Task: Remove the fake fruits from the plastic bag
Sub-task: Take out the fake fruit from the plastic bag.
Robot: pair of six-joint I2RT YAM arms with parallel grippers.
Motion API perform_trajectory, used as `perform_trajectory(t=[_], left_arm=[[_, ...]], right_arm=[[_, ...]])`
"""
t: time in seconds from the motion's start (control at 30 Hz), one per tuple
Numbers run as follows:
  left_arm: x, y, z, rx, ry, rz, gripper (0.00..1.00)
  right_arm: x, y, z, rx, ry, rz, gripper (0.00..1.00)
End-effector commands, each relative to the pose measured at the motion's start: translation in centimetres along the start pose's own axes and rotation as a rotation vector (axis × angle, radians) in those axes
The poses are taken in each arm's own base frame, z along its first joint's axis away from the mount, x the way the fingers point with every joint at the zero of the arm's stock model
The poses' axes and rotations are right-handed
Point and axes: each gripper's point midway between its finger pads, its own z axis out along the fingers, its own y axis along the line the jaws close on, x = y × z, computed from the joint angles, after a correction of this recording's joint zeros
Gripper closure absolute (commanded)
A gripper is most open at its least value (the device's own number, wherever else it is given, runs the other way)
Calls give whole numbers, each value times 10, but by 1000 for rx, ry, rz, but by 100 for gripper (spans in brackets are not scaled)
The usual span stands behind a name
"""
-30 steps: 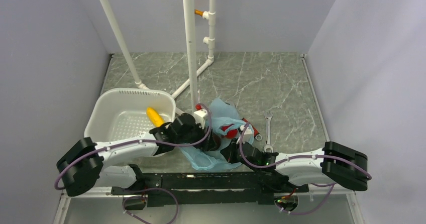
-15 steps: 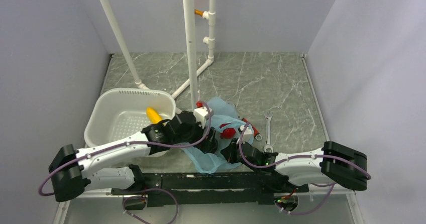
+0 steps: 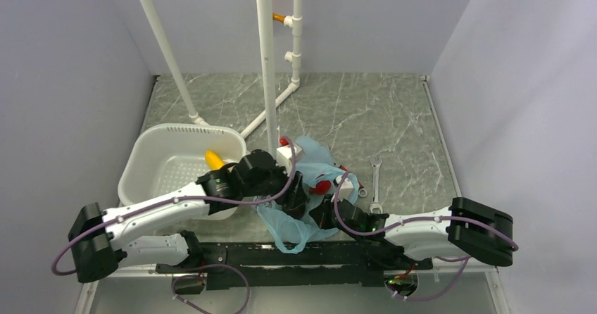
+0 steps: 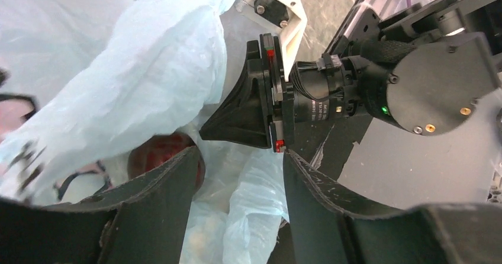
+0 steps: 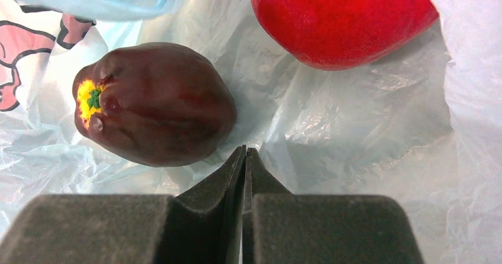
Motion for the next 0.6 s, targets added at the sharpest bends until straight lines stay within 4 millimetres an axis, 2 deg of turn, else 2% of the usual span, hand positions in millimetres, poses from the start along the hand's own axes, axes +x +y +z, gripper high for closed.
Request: perform_trajectory(t=[0.0,0.13,0.3,0.43,0.57], left_arm=[[6,-14,26,49,45,10,42],[24,5,38,-129,98,76,40],[32,39,37,-385,87,147,32],[38,49,38,-454,84,184,16],[49,57,44,-485,125,201,14]], right_arm=[[-9,14,2,-40,-33,17,94],[-9,13,1,-40,-34,20,94],[-9,14,3,-39,-30,13,94],[-8,15,4,-36,-26,8,94],[-8,15,3,-40,-25,14,94]])
